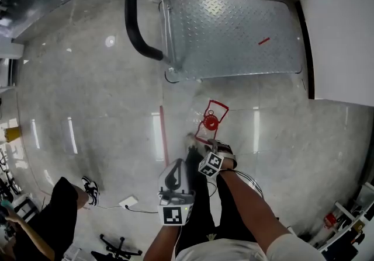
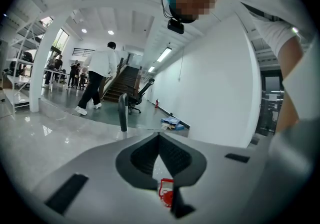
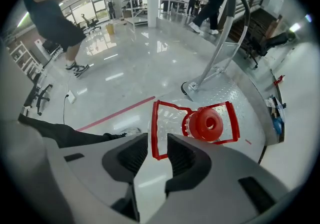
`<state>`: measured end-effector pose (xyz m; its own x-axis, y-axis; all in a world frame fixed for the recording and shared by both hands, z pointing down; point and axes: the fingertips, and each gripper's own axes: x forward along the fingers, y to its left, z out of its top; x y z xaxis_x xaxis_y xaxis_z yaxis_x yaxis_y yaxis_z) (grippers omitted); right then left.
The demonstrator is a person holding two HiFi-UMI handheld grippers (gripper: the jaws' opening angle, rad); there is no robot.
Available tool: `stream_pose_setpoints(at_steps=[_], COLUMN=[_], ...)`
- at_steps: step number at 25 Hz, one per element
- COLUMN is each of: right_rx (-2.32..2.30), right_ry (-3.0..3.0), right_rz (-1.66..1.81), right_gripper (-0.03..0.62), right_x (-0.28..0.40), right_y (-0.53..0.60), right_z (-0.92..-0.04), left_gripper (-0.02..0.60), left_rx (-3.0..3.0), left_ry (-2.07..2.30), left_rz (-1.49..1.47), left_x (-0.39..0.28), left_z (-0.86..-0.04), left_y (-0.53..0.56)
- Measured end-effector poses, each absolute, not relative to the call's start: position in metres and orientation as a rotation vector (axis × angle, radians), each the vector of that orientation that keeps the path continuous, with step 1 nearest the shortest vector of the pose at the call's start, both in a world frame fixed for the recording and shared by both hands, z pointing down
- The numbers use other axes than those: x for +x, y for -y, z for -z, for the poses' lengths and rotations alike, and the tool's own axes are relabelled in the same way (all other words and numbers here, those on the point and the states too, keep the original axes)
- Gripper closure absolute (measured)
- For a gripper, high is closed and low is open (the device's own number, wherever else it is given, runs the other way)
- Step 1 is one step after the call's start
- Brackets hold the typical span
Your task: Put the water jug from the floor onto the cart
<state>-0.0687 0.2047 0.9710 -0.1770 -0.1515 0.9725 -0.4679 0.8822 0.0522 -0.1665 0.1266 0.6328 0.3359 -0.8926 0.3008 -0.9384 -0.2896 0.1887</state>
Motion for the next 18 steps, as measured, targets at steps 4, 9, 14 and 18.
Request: stream_pose_setpoints(at_steps=[4, 9, 14, 18], right_rx=[0.457, 0.427, 0.401, 0.389], right_ry=[1.71, 1.693, 1.67, 1.674], right_rz=[-0.275, -0.252, -0.212, -0.215], right_gripper=[0.471, 0.496, 0.549, 0.55], right_x=[-0.066, -0.07, -0.071, -0.069], right_y=[-0.201, -0.204, -0.207, -0.206], right_z=[-0.984, -0.995, -0.999, -0.996], left_gripper=[0.578, 0.578, 0.578, 0.578], left_rx=[2.286, 2.275, 2.286, 2.287], left_ry=[1.612, 1.593, 1.582, 1.586], left_rz=[-0.197, -0.205, -0.211, -0.201], left_x=[-0.163, -0.162, -0.163, -0.164], left_z=[-0.636, -0.642, -0.645, -0.645], left_y=[-0.129, -0.134, -0.136, -0.135])
